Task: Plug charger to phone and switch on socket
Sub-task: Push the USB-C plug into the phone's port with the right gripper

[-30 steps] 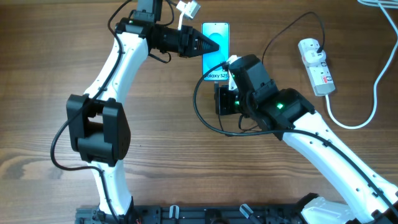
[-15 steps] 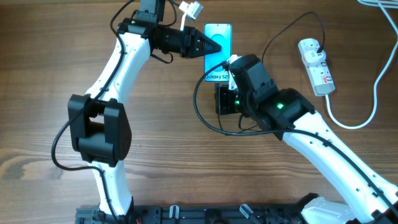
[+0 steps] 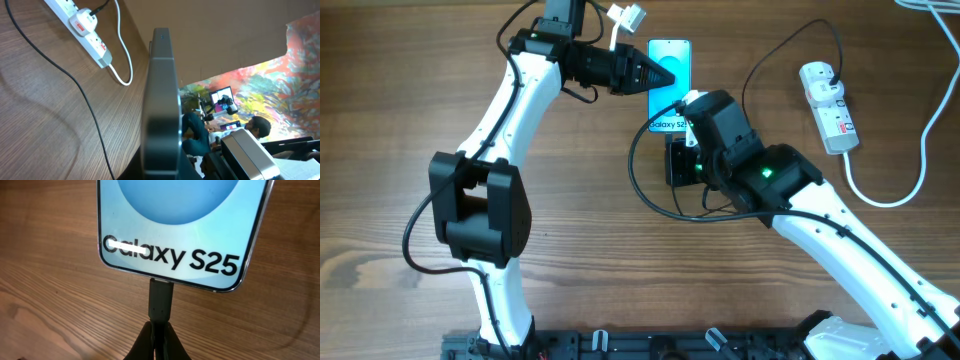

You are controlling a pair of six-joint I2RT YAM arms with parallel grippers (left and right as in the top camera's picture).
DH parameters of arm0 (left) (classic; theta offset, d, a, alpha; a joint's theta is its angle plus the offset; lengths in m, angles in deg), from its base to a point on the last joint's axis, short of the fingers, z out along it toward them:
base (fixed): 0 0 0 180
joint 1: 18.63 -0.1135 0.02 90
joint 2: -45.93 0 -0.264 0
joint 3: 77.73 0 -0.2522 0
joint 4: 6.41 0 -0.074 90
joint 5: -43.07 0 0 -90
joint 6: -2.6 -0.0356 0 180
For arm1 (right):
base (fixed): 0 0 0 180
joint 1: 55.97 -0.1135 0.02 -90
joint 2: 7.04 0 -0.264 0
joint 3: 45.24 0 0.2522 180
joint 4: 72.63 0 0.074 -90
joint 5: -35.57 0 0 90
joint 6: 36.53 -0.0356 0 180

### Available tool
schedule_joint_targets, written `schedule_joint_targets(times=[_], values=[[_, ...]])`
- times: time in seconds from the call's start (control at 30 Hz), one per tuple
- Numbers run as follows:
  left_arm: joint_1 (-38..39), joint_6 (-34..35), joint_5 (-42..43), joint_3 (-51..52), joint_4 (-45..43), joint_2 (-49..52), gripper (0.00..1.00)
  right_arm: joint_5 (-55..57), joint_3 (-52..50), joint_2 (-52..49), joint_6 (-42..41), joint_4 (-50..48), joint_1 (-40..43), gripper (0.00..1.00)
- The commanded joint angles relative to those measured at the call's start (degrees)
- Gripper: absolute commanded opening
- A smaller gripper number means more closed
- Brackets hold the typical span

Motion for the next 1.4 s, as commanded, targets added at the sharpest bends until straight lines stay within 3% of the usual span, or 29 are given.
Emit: schedule_joint_targets(times=[0.0,0.4,0.67,1.37], values=[[0.7,-2.0,1.7,0.0,1.9,-2.0,0.04,4.9,0.8,-0.1,1.3,-4.4,0.6,0.04],[2.2,-2.0,1.7,0.0,3.8,-2.0,0.04,6.2,0.8,-0.1,1.5,-7.0,0.6,0.04],[3.0,-6.2,1.2,0.0,5.0,-2.0,0.04,6.4,2.1,0.2,2.0,-7.2,0.6,0.04],[3.0,-6.3,0.6,0.0,6.7,-2.0,0.04,9.1,4.3,0.3,2.5,-9.8,0.7,0.05]])
